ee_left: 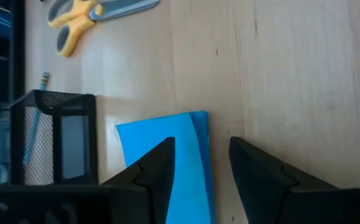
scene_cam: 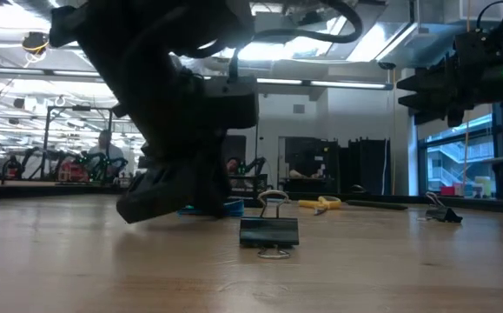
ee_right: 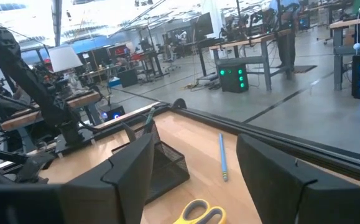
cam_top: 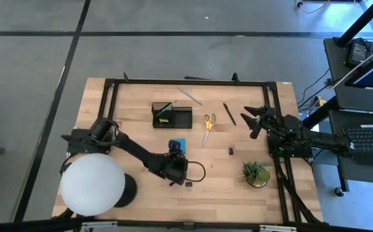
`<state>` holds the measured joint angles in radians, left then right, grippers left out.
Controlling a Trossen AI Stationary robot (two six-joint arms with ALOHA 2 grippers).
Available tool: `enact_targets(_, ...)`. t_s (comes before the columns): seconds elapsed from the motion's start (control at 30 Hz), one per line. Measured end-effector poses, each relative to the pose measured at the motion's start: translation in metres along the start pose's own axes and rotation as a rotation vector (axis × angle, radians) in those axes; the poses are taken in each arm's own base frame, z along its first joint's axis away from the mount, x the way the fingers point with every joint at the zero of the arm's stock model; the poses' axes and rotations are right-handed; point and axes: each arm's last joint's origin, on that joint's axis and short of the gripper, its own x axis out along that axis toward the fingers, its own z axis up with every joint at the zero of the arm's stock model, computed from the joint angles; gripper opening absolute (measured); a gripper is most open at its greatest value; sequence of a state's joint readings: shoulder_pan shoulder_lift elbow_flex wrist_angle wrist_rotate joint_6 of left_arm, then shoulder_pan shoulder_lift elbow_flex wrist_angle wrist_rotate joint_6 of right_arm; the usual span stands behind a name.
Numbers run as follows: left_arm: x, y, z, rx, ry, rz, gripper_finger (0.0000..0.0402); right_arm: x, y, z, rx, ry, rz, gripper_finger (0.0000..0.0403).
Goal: Pick and place office supplies into organizer
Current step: Put the blue sticky notes into the black desk organizer
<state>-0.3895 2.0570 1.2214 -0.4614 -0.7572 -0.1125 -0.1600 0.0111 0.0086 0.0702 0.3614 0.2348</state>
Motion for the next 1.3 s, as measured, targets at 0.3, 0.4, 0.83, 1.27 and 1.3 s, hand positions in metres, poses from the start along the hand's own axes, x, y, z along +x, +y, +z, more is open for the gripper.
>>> enact_targets(0.3,0.004,0.0,-0.01,0.065,0.074,0.061,0.0148,0.0,0.0,0.0,-0.004,0.001,0.0,0.0233)
enact_targets(0.4,0.005,0.002,-0.011,0.046,0.089,0.057,0.015,0.0,0.0,0.0,-0.005,0.0,0.0,0.0233)
enact_targets(0.83,0.008,0.006,-0.019,0.071,0.164,0.049,0.0141,0.0,0.0,0.0,-0.004,0.0,0.0,0.0233)
enact_targets(1.27,0.007,0.009,-0.029,0.179,0.26,0.033,0.0139,0.0,0.0,0.0,0.073,0.0,0.0,0.0233)
enact_targets(1.3,0.007,0.009,-0.03,0.199,0.264,0.032,0.0138,0.0,0.0,0.0,0.073,0.0,0.0,0.0233)
